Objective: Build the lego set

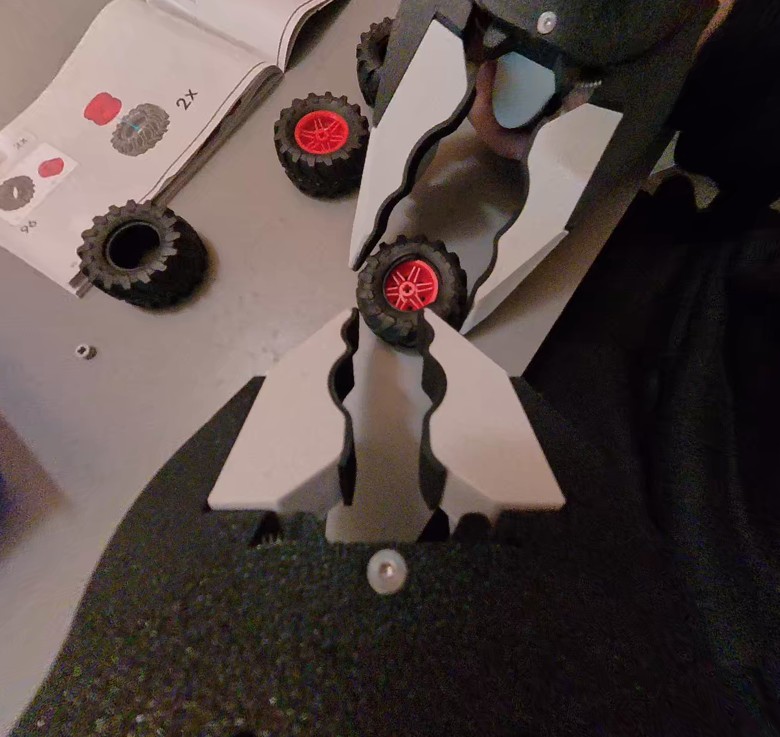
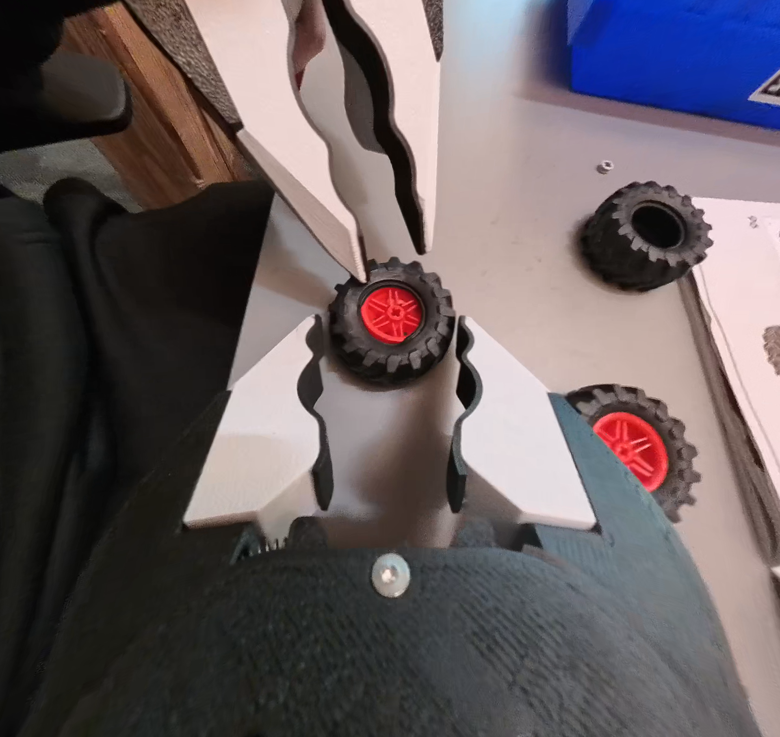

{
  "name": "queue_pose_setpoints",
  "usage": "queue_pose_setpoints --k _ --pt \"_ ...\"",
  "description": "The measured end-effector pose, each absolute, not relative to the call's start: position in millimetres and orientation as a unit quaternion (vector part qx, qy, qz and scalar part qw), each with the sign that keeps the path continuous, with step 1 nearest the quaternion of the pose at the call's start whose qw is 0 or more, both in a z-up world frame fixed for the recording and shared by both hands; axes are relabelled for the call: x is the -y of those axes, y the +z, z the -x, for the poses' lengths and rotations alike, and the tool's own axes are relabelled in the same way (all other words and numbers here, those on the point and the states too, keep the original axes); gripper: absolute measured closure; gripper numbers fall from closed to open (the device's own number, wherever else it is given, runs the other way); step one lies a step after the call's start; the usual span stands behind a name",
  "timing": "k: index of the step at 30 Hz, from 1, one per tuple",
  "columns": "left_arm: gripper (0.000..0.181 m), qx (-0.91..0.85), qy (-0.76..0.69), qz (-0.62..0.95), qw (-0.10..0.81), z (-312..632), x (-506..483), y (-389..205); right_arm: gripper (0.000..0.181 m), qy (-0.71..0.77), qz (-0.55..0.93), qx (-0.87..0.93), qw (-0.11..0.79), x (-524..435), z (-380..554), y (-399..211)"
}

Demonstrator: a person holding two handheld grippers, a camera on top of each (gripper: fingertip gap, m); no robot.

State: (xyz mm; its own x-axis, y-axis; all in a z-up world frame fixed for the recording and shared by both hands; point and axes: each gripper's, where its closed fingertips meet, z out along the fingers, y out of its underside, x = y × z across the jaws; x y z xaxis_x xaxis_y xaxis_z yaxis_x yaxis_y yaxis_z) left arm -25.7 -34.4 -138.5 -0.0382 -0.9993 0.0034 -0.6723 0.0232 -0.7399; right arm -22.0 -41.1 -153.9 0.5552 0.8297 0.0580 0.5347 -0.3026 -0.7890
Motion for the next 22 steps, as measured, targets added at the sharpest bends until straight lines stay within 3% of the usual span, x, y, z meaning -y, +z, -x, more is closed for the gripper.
queue_pose_setpoints --k 3,7,10,22 --pt "0.168 -0.646 -0.308 0.641 0.277 25 39 -139 0.117 0.169 0.800 0.410 0.404 40 24 -155" --pt "0.163 -0.674 -0.276 0.626 0.277 28 36 -137 0.122 0.161 0.792 0.437 0.396 36 25 -159" --pt "0.181 -0.709 -0.239 0.611 0.258 34 31 -135 0.122 0.173 0.791 0.441 0.388 35 25 -160" --pt "0.181 -0.811 -0.081 0.548 0.190 41 19 -163 0.122 0.136 0.724 0.538 0.411 53 14 -141"
